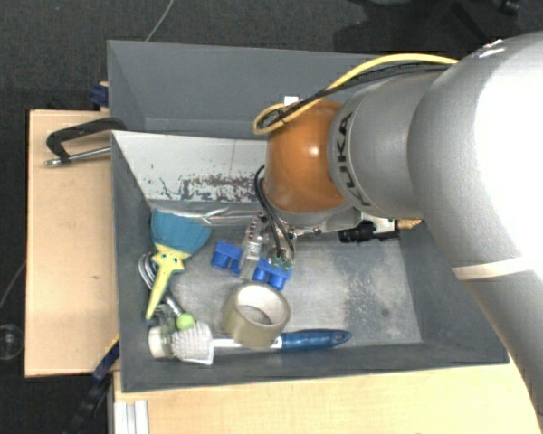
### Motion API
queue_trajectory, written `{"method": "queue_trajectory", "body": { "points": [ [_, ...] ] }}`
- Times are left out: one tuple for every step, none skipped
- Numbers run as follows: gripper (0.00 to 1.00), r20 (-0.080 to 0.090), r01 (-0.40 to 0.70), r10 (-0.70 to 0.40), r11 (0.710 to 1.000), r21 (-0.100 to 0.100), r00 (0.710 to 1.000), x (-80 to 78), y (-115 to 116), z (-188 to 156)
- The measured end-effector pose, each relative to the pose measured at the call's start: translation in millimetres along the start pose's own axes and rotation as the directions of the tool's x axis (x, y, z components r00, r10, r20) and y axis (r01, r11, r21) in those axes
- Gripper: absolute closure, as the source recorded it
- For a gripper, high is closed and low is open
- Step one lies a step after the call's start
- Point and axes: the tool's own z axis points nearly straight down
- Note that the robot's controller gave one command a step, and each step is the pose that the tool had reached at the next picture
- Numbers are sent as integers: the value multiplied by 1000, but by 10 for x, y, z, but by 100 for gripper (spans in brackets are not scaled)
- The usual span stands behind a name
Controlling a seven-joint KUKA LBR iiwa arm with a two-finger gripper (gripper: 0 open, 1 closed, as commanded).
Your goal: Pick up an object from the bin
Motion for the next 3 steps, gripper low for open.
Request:
{"method": "queue_trajectory", "body": {
  "points": [
    [100,0,0,0,1000,-1,1000,1,4,-302],
    [100,6,1,-1,1000,-4,1000,-16,14,-498],
    [100,7,1,-1,1000,-5,1000,-21,19,-674]
  ]
}}
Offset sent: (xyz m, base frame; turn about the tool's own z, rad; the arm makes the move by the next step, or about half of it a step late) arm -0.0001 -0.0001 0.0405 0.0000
